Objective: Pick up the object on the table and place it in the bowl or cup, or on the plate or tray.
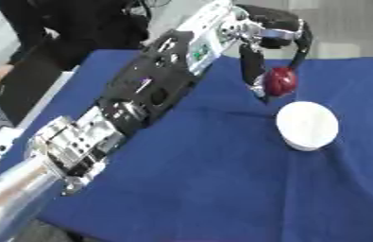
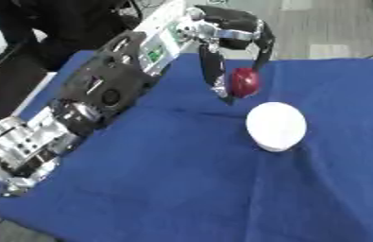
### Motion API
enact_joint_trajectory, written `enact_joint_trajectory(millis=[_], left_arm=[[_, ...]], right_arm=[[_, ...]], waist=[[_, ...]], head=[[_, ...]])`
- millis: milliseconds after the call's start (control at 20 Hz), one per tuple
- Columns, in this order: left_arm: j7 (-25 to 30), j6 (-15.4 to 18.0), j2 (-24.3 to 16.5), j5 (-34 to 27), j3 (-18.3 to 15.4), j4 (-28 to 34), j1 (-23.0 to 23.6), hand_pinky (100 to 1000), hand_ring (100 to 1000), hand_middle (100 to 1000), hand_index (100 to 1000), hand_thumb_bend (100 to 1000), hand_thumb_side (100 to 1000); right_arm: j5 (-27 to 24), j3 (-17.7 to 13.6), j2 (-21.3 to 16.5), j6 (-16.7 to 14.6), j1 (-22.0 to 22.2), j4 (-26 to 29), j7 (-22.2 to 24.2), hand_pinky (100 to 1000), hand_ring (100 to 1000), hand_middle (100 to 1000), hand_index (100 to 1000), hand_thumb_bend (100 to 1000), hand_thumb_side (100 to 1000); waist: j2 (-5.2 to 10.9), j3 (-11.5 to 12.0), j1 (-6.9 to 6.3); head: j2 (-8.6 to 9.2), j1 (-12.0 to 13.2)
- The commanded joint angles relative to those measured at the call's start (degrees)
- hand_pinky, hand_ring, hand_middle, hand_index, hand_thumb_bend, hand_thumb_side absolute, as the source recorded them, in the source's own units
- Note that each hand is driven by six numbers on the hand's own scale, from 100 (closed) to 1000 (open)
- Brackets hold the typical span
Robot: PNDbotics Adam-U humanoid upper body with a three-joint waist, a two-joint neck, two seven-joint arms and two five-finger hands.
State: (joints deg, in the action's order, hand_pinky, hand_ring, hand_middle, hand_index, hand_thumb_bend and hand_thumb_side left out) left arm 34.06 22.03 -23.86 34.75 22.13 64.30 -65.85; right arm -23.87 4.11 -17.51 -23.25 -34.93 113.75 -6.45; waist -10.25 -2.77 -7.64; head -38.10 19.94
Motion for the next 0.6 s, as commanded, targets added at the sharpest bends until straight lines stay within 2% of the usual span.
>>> enact_joint_trajectory(millis=[50, 600], left_arm=[[-0.1, 0.2, -0.5, -1.1, 0.0, 0.2, -1.6, 100, 100, 128, 339, 385, 164], [0.8, -0.2, -0.2, -4.8, 0.4, -1.2, -1.4, 100, 100, 125, 344, 318, 221]], right_arm=[[-0.3, 0.0, 0.1, 0.2, -1.5, 0.8, 0.3, 355, 434, 471, 635, 100, 868], [-1.1, 0.5, 1.1, 0.9, -2.5, 0.8, 0.6, 363, 437, 473, 634, 100, 868]], waist=[[0.90, -0.2, 0.11], [0.86, -1.9, -1.15]], head=[[0.13, 0.5], [0.66, -0.5]])
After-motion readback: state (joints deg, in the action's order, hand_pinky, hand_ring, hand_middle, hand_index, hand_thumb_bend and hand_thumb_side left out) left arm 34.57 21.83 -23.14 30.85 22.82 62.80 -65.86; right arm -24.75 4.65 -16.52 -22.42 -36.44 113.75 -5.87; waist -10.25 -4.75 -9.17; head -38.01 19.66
